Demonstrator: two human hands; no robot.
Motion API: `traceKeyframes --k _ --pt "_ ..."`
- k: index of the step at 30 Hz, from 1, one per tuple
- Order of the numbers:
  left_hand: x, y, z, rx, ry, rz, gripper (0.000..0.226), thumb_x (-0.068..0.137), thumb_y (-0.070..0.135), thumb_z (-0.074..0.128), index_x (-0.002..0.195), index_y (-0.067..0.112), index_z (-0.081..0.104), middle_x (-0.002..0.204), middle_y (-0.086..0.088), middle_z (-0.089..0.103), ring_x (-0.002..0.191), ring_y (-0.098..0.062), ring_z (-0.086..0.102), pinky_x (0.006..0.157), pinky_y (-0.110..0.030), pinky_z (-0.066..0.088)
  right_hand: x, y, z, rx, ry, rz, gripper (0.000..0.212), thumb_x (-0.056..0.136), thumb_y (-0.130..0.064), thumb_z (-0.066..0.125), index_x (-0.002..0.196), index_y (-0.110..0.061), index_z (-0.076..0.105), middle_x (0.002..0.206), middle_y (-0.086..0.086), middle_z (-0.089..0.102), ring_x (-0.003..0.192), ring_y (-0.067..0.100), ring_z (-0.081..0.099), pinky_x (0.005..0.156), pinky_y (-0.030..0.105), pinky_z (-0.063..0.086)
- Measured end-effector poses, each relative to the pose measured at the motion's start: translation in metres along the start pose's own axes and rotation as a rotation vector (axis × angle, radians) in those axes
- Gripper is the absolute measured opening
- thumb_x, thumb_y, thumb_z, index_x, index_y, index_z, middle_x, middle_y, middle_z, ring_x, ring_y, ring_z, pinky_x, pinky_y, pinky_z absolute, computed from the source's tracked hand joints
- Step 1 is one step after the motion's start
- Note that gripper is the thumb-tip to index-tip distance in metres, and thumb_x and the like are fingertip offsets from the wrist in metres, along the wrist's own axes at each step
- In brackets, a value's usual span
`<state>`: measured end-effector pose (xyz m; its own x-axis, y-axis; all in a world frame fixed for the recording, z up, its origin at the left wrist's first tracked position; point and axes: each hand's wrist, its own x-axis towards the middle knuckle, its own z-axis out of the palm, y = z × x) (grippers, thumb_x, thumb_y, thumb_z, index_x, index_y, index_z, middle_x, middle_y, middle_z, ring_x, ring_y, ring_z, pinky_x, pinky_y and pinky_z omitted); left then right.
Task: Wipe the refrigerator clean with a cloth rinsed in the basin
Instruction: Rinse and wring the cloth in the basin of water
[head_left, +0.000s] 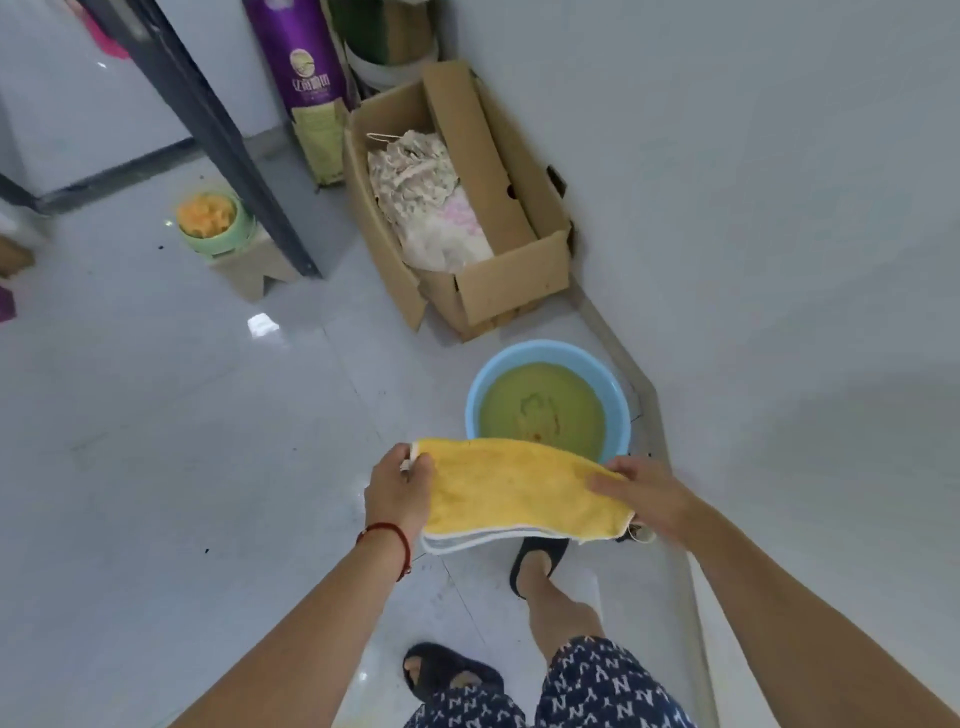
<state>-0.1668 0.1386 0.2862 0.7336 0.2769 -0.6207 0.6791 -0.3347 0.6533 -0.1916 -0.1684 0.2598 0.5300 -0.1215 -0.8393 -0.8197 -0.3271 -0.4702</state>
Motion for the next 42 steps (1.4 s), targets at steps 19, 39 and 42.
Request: traceKeyframes --k 19,39,42 --pt "0.344 -0.117 0.368 0.786 -0.289 -0.138 0.058 0.101 0.051 0.036 0.155 0.051 0.014 0.155 -0.015 0.018 0.133 -0.043 0.034 0.111 -0.049 0.033 0.432 0.128 0.084 -0.243 0.441 0.059 0.056 0.104 -0.049 0.042 0.157 -0.041 0.029 0.164 0.004 0.018 0.147 0.036 0.020 0.112 0.066 0.035" --pt "0.354 -0.109 0.396 0.612 -0.204 -0.066 0.041 0.107 0.040 0.043 0.136 0.014 0.053 0.122 -0.017 0.067 0.113 -0.036 0.063 0.088 -0.035 0.047 0.477 0.108 0.091 -0.479 0.627 -0.052 0.035 0.101 -0.051 0.037 0.109 -0.017 0.042 0.110 0.011 0.044 0.103 0.031 0.047 0.069 0.040 0.042" --pt "0.352 -0.119 0.392 0.574 -0.101 -0.284 0.059 0.104 0.052 0.041 0.154 0.023 0.028 0.146 -0.024 0.046 0.128 -0.041 0.051 0.101 -0.042 0.042 0.474 0.103 0.105 -0.404 0.601 0.137 0.044 0.091 -0.052 0.048 0.122 -0.021 0.045 0.117 0.010 0.037 0.108 0.030 0.040 0.086 0.049 0.040"
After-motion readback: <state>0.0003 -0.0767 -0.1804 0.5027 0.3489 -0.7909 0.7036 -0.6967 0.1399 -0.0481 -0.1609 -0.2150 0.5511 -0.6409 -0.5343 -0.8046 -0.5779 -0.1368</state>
